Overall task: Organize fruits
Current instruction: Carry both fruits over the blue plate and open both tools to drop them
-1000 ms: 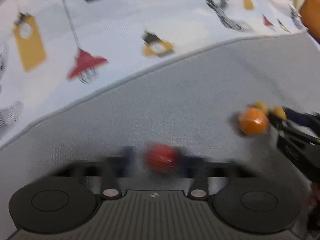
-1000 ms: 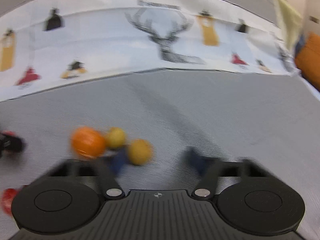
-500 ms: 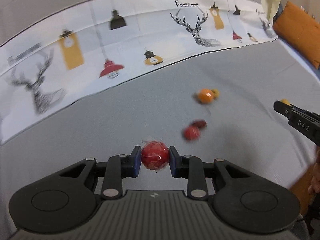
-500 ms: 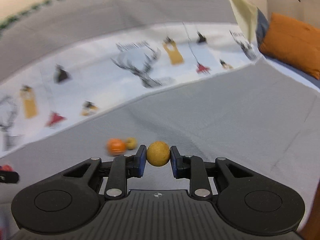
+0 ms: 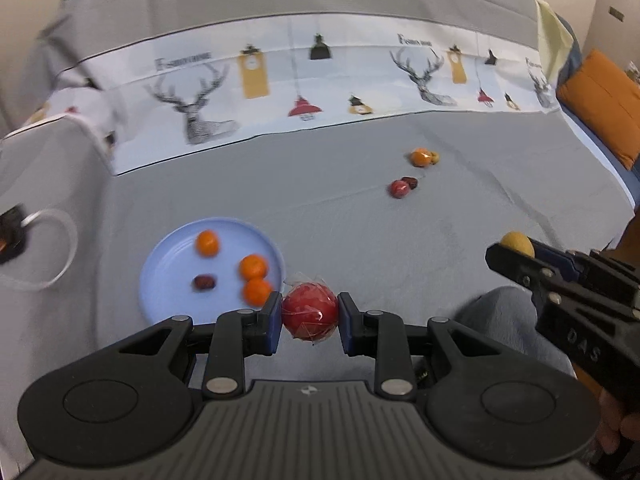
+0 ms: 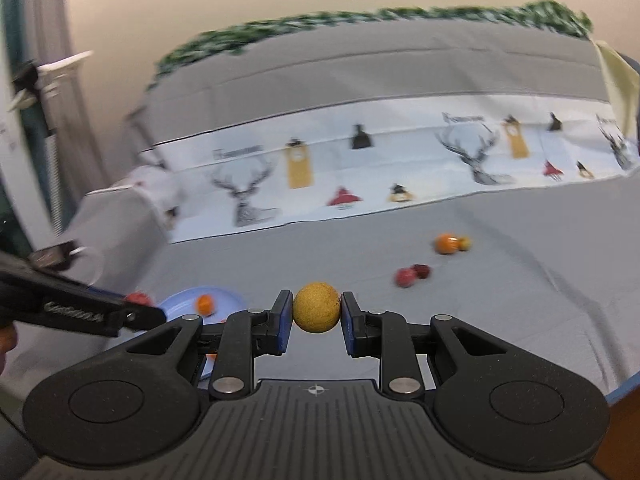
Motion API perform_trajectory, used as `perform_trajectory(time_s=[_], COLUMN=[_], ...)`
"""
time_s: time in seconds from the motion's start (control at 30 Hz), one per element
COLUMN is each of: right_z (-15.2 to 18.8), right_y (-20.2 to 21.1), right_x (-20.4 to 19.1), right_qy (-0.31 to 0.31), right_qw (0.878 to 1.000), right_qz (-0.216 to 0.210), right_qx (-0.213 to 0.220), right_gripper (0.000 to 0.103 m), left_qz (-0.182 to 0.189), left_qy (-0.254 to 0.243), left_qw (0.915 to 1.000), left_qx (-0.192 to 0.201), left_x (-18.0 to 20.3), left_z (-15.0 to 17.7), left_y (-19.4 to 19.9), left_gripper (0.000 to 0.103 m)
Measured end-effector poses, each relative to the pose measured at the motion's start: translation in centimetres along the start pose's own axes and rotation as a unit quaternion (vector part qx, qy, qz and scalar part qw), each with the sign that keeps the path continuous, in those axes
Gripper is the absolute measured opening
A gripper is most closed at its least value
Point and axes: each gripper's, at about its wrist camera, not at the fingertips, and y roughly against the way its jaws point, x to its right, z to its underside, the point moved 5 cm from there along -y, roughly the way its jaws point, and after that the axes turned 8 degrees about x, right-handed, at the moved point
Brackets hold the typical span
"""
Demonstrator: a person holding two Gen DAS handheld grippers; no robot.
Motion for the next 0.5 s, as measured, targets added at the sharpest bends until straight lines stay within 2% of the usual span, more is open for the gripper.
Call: perform_trajectory(time_s=[0.23,0.5], right_z=[0.7,1.6], right_y=[5.1,7.1], right_x=[-5.1,-8.2], right_qy=[0.045,0.077], right_qw=[0.998,0.995], right_qz=[-0.037,-0.059], right_qx=[0.021,0.022], right_gripper=[0.027,0.027], left_qz=[-0.009,-0.012], left_qy=[0.021,0.023], left_qw=[0.9996,0.9982], left_qx=[0.019,0.055], left_x=[-1.3,-1.5], left_z=[2.6,3.8], left_y=[4.1,7.0], left_gripper=[0.032,0.032])
